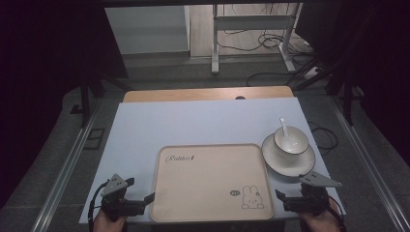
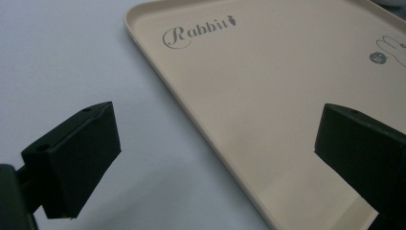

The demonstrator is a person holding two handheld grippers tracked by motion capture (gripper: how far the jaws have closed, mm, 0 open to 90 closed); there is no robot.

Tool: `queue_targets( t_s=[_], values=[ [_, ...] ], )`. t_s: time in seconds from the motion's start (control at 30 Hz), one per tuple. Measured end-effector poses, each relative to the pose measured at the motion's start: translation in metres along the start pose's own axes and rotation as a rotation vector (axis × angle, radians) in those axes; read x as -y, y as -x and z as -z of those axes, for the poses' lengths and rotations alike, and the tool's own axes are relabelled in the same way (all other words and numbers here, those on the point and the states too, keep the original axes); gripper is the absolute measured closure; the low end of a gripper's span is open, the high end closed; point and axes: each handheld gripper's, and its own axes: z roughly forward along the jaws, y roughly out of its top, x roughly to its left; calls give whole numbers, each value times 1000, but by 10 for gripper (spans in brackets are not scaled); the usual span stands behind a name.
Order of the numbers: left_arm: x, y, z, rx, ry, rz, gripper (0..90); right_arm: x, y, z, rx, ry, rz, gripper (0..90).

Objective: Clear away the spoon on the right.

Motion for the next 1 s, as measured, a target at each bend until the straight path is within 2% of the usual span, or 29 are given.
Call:
queue_targets(
  t_s=[0.03,0.17,0.6,1.0],
  values=[
    [0,0,0,1,0,1,15,0,-3,-1,11,-21,26,0],
    [0,0,0,1,0,0,15,0,-5,-2,24,-43,40,0],
    [0,0,0,3,-5,3,15,0,-1,-1,-25,-34,13,0],
    [0,0,-1,3,-5,1,15,-1,0,-1,-40,-38,14,0]
  ],
)
